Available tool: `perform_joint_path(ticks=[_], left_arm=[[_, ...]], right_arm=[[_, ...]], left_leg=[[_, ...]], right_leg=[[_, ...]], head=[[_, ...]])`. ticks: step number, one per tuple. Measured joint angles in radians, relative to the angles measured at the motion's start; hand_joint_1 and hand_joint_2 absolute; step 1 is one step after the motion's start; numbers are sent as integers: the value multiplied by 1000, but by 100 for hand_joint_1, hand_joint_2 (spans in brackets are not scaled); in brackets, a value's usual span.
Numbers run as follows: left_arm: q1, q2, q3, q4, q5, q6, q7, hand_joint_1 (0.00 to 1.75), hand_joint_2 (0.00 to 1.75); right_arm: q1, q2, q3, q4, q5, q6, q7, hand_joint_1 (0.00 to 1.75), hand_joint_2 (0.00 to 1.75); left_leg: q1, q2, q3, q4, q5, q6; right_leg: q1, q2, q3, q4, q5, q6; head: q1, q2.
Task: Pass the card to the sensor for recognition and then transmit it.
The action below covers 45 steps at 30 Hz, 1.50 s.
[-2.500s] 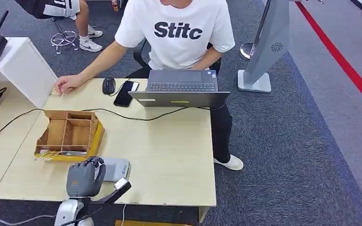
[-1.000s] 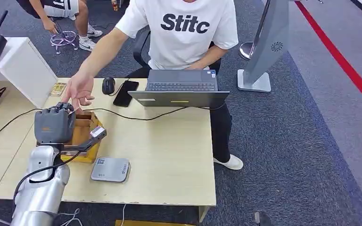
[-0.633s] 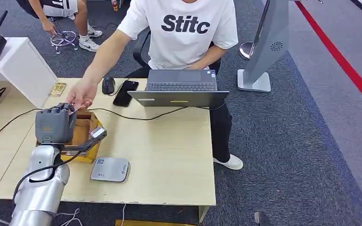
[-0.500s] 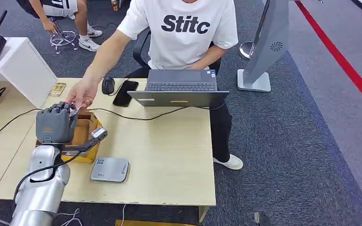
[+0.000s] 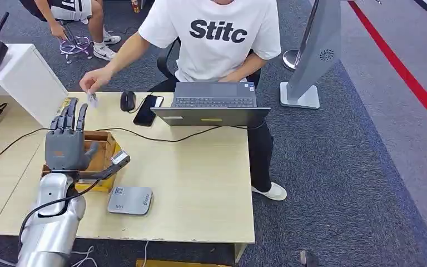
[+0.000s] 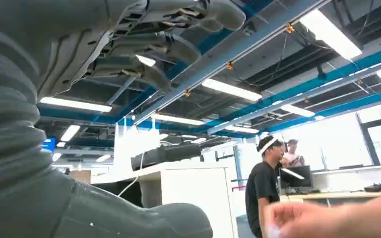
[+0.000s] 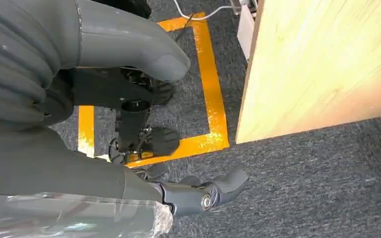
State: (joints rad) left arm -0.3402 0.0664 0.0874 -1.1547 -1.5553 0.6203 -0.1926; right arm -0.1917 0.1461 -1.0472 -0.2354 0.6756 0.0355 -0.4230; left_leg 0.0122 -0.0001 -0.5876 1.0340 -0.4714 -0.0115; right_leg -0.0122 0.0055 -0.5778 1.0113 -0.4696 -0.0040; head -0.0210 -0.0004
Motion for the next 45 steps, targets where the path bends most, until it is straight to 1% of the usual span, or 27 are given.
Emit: perform_joint_path(ticks=[3, 8, 12, 15, 19, 25, 31, 33, 36, 43, 45], left_arm=[[32, -4, 0, -37, 12, 0, -26, 0, 175], [65, -9, 0, -73, 21, -4, -37, 0, 175], [99, -7, -22, -85, 45, -74, -95, 0, 175], [150, -6, -62, -85, 65, -94, -107, 0, 175], [200, -2, -111, -85, 94, -102, -106, 0, 175], [216, 12, -147, -85, 107, -108, -100, 0, 175], [222, 19, -163, -84, 108, -123, -97, 0, 175], [228, 22, -168, -82, 111, -128, -85, 0, 175], [232, 33, -168, -71, 122, -124, -68, 0, 175], [233, 60, -160, -60, 128, -100, -69, 0, 175], [233, 72, -148, -62, 136, -107, -68, 0, 175]], right_arm=[[2, 0, 0, 0, -7, 2, -2, 0, 175], [3, 0, 0, 0, -15, 6, -4, 0, 175], [8, 0, -7, 0, -32, 10, -13, 0, 175], [15, 0, -17, 0, -41, 10, -27, 0, 175], [20, -2, -27, 0, -48, 10, -33, 0, 175], [23, -3, -30, 0, -50, 11, -35, 0, 175], [24, -5, -31, 0, -50, 11, -37, 0, 175], [24, -5, -35, 0, -52, 11, -37, 0, 175], [24, -6, -40, 0, -55, 11, -38, 0, 175], [24, -7, -45, 0, -54, 12, -39, 0, 175], [24, -7, -45, 0, -55, 12, -40, 0, 175]], left_leg=[[0, 0, 0, 0, 0, 0], [0, 0, -1, 0, 0, 0], [0, 0, -1, 0, 0, 0], [0, 0, -1, 0, 0, 0], [0, 0, -2, 0, -1, 0], [0, 0, -2, 0, 0, 0], [0, 0, -2, 0, 0, 0], [0, 0, -2, 0, 0, 0], [0, 0, -2, 0, 0, 0], [0, 0, -2, 0, 0, 0], [0, 0, -2, 0, 0, 0]], right_leg=[[0, 0, 0, 0, 0, 0], [0, 0, -1, 0, 0, 0], [0, 0, -1, 0, 0, 0], [0, 0, -1, 0, 0, 0], [0, 0, -2, 0, 0, 0], [0, 0, -2, 0, 0, 0], [0, 0, -2, 0, 0, 0], [0, 0, -2, 0, 0, 0], [0, 0, -2, 0, 0, 0], [0, 0, -2, 0, 0, 0], [0, 0, -2, 0, 0, 0]], head=[[0, 0], [0, 0], [0, 0], [0, 0], [0, 0], [0, 0], [0, 0], [0, 0], [0, 0], [0, 0], [0, 0]])
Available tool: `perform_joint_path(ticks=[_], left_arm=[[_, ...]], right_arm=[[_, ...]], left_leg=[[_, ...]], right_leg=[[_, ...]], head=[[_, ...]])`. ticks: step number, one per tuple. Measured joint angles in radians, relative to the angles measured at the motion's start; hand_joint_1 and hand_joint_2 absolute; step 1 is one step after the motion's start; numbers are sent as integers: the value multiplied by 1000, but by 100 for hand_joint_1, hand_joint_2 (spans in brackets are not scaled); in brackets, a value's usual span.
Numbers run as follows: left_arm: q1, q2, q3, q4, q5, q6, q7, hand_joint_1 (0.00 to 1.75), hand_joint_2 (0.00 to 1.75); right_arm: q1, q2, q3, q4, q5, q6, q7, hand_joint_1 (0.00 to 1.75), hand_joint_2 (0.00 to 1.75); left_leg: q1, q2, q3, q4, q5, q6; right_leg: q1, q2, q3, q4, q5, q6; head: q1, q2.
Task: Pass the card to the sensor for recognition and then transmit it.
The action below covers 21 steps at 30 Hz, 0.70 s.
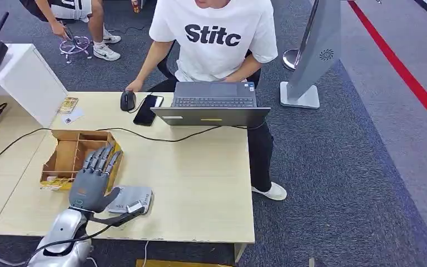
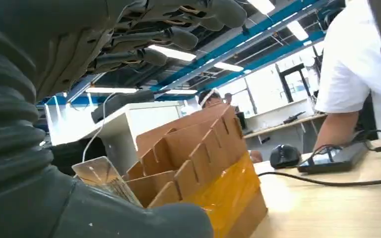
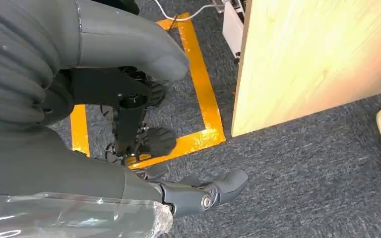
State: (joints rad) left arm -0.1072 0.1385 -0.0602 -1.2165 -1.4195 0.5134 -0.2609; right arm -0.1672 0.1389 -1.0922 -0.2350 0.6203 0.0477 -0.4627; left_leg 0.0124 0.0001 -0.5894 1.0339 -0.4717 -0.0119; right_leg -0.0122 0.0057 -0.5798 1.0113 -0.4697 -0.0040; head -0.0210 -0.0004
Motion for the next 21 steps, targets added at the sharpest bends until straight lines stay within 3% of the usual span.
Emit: perform_joint_path(ticks=[9, 21], left_arm=[[39, 69, 76, -23, 47, -22, -19, 0, 175], [76, 76, 103, -49, 43, -22, -23, 0, 175]], right_arm=[[6, 0, -9, 0, -14, 6, -4, 0, 175], [9, 0, -10, 0, -14, 9, -5, 0, 175]], left_leg=[[0, 0, 0, 0, 0, 0], [0, 0, 0, 0, 0, 0]], right_leg=[[0, 0, 0, 0, 0, 0], [0, 0, 0, 0, 0, 0]], head=[[0, 0], [0, 0]])
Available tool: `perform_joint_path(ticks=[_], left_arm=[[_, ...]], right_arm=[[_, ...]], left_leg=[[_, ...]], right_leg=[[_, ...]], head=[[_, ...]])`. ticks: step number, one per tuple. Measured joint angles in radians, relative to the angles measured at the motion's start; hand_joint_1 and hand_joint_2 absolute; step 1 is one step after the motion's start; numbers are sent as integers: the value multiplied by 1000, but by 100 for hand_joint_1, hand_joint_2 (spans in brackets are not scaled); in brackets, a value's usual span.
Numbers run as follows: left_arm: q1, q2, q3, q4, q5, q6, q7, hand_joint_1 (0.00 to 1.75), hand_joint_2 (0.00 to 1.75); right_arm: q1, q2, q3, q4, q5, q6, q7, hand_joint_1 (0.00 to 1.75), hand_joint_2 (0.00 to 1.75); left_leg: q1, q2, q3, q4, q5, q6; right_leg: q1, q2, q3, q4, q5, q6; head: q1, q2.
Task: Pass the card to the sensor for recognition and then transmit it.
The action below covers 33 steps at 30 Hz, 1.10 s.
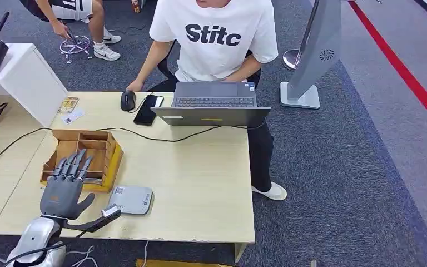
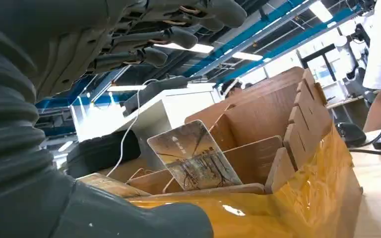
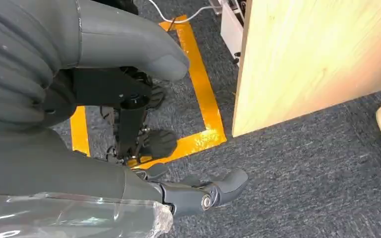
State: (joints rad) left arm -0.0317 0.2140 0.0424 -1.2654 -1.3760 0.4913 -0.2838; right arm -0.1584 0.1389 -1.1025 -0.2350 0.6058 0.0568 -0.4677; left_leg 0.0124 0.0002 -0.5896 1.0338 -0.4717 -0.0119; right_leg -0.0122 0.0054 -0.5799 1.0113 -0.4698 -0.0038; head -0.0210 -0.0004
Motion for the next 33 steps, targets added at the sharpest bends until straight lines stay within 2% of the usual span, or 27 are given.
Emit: perform_joint_path(ticks=[12, 15, 18, 23, 33], left_arm=[[0, 3, 29, -11, 7, -42, -12, 0, 175], [-29, 14, 42, 25, 0, -45, -1, 0, 175], [-84, 28, 50, 102, -12, -40, 4, 0, 175], [-136, 30, 53, 181, -18, -29, -4, 0, 175], [-148, 28, 53, 234, -24, -23, -8, 0, 175]], right_arm=[[1, -1, -2, 0, 2, -5, -2, 0, 175], [0, -1, -2, 0, 5, -5, -2, 0, 175], [-5, -1, -2, 0, 15, -4, 4, 0, 175], [-12, -1, 2, 0, 20, -3, 5, 0, 175], [-12, -1, 2, 0, 19, 2, 7, 0, 175]], left_leg=[[0, 0, 0, 0, 0, 0], [0, 0, 0, 0, 0, 0], [0, -1, 0, 0, 1, 0], [0, 0, 0, 0, 1, 0], [0, 0, 0, 0, 1, 0]], right_leg=[[0, 0, 0, 0, 0, 0], [0, 0, 0, 0, 0, 0], [0, -1, 0, 0, 0, 0], [0, -1, 0, 0, 1, 0], [0, 0, 0, 0, 0, 0]], head=[[0, 0], [0, 0], [0, 0], [0, 0], [0, 0]])
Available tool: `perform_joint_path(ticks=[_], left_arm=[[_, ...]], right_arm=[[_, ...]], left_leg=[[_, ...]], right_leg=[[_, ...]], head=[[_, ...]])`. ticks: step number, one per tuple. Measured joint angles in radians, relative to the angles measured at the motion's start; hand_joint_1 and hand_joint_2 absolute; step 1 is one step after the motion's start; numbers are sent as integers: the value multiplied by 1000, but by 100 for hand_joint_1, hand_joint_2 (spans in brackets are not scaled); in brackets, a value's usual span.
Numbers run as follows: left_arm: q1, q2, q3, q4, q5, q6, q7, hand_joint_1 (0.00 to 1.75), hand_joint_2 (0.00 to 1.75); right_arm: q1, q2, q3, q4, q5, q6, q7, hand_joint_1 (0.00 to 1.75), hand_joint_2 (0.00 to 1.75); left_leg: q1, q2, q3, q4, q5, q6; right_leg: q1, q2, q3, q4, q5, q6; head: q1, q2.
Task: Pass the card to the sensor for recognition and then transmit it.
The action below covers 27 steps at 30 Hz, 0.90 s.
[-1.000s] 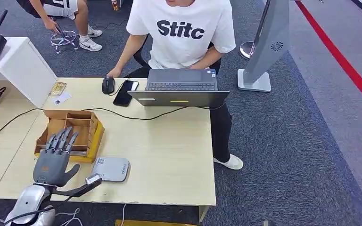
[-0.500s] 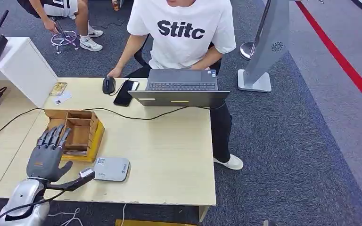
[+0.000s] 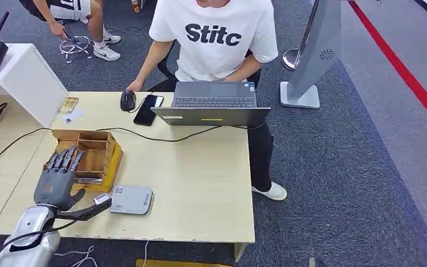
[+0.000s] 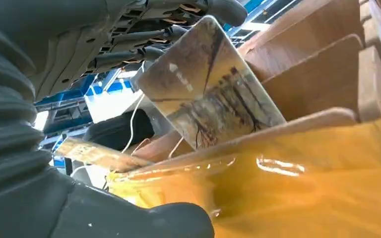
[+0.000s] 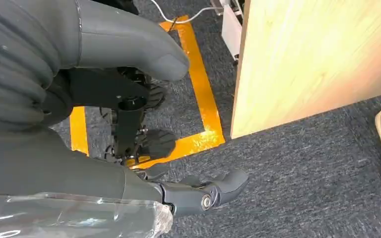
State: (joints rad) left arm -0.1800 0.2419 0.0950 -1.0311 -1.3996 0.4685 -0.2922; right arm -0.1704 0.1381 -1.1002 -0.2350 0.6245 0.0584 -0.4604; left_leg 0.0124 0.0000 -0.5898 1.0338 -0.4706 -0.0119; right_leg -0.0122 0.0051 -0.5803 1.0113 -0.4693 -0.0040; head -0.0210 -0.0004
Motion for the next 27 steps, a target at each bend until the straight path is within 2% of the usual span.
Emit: perform_joint_path(ticks=[21, 22, 27], left_arm=[[9, -19, -10, 2, -13, 10, -1, 0, 175], [9, -19, -10, 2, -13, 10, -1, 175, 175], [11, -18, -10, 2, 8, 4, -6, 175, 175]], right_arm=[[0, 0, 0, 0, -5, 2, 0, 0, 175], [0, 0, 0, 0, -5, 2, 0, 0, 175], [0, 0, 0, 0, -5, 1, 0, 0, 175]], left_leg=[[0, 0, 0, 0, 0, 0], [0, 0, 0, 0, 0, 0], [0, 0, 0, 0, 0, 0]], right_leg=[[0, 0, 0, 0, 0, 0], [0, 0, 0, 0, 0, 0], [0, 0, 0, 0, 0, 0]], head=[[0, 0], [0, 0], [0, 0]])
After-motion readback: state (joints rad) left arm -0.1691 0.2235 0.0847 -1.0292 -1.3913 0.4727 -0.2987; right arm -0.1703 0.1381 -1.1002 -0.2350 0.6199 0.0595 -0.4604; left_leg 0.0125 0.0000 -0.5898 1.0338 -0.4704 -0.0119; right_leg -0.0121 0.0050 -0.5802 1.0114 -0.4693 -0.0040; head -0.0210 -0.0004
